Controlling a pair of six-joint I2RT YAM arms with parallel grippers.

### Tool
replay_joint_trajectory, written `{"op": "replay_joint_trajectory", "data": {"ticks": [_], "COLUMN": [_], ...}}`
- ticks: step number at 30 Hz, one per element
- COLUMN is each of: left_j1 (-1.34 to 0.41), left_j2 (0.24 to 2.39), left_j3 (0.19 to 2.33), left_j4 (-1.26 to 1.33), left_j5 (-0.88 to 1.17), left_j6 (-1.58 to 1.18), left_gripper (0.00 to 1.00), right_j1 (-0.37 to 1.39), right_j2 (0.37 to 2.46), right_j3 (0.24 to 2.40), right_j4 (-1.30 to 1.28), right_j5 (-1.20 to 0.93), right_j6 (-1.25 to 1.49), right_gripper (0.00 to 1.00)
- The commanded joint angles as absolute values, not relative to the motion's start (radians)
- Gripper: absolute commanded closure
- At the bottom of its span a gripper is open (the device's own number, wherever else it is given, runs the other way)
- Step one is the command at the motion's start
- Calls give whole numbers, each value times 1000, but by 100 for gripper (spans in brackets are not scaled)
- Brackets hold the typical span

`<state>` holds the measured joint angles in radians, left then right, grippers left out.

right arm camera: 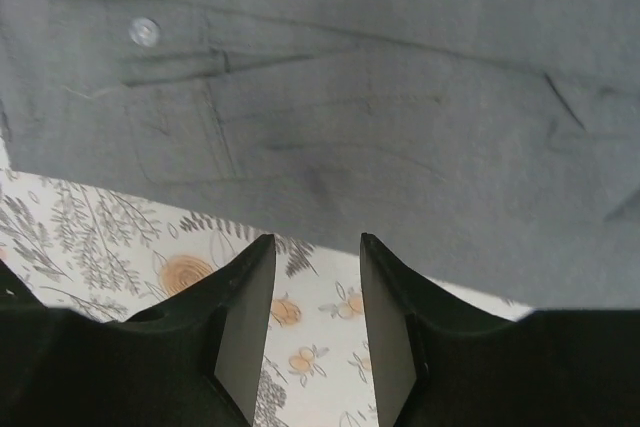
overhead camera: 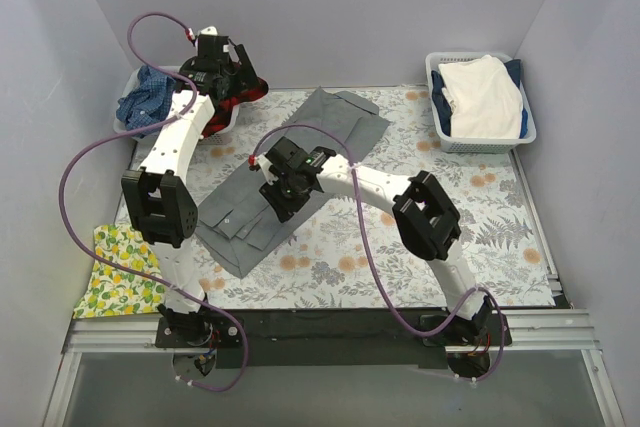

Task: Fold and stack the long sleeve shirts
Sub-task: Fold the shirt

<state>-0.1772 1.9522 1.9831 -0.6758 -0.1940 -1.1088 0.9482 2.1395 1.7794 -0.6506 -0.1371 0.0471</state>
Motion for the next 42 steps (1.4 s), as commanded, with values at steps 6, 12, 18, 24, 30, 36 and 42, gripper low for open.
{"op": "replay_joint_trajectory", "data": {"ticks": [6, 12, 18, 24, 30, 36, 42], "left_j1": [-161, -158, -158, -156, -158, -184, -255], "left_j2": [1879, 1878, 1845, 1795, 1698, 1644, 1577], "left_j3": [1954, 1956, 1910, 1841, 1683, 1516, 1317], "left_j4": [-698, -704, -692, -709, -706, -767, -862], "left_j5": [-201, -184, -161, -121, -19, 160, 187], "left_j6": [-1123, -1127, -1106, -1100, -1095, -1108, -1112], "left_gripper": [2, 2, 2, 2, 2, 2, 2], "right_j1": [966, 966, 948, 893, 789, 651, 623], "right_j2": [2252, 2272, 2206, 2048, 1905, 1806, 1686], "right_j3": [1875, 1778, 1642, 1353, 1146, 1048, 1054], "right_j4": [-649, -650, -681, -678, -667, -680, -655], "right_j5": [-290, -305, -195, -115, -46, -12, -87], "right_j6": [3, -23, -17, 17, 69, 121, 187], "right_gripper": [52, 52, 52, 53, 53, 53, 51]}}
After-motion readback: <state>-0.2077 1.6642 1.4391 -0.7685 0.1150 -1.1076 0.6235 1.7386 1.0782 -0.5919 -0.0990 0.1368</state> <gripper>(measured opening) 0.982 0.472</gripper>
